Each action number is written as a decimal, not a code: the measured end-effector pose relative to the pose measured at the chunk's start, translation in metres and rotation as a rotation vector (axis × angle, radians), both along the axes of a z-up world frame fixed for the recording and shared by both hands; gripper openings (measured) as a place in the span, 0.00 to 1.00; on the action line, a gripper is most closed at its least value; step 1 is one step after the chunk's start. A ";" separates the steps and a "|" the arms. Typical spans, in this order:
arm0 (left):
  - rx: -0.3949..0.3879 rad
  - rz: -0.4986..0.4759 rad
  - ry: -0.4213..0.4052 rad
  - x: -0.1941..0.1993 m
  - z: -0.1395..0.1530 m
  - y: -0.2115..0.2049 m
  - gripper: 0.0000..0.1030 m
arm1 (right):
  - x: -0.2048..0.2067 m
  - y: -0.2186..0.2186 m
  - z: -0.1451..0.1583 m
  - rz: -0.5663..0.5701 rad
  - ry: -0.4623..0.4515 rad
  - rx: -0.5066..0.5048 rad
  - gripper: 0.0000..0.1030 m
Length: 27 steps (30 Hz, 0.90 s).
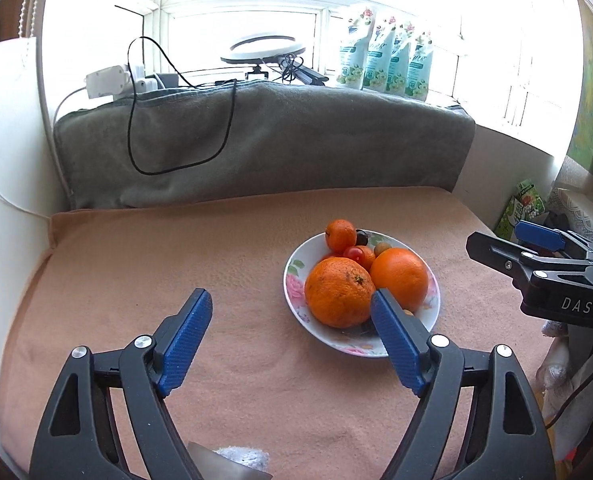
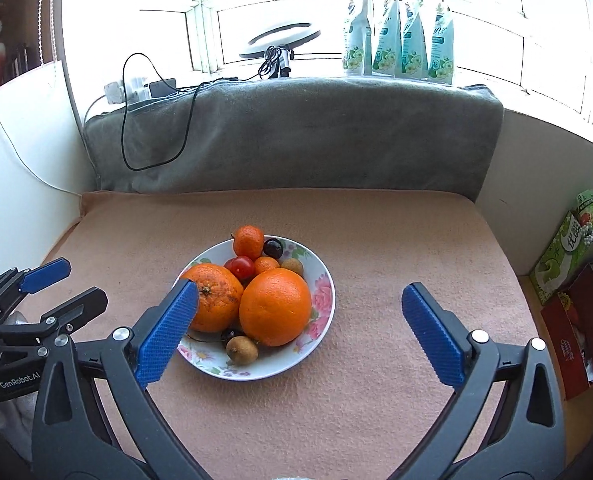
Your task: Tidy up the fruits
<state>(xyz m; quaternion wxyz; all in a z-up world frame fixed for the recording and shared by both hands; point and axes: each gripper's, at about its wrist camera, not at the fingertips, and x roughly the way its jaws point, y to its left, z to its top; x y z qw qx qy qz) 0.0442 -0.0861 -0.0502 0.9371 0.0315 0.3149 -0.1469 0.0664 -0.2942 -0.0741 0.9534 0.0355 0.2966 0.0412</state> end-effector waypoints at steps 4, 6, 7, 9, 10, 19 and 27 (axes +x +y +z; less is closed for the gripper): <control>-0.020 0.001 -0.010 -0.010 0.005 0.006 0.81 | -0.011 0.002 0.002 -0.026 -0.011 0.004 1.00; -0.025 0.012 -0.002 -0.013 0.005 0.009 0.81 | -0.016 0.003 0.002 -0.028 -0.011 0.008 1.00; -0.019 0.018 -0.001 -0.014 0.005 0.011 0.81 | -0.018 0.004 0.002 -0.027 -0.012 0.008 1.00; -0.009 0.033 -0.003 -0.016 0.004 0.014 0.81 | -0.023 0.007 0.003 -0.028 -0.020 -0.011 1.00; -0.008 0.041 -0.001 -0.017 0.003 0.016 0.81 | -0.025 0.009 0.003 -0.035 -0.027 -0.029 1.00; -0.008 0.070 -0.010 -0.021 0.008 0.025 0.91 | -0.034 0.017 0.003 -0.038 -0.042 -0.053 1.00; -0.031 0.087 -0.017 -0.024 0.010 0.032 0.97 | -0.037 0.016 0.001 -0.047 -0.036 -0.049 1.00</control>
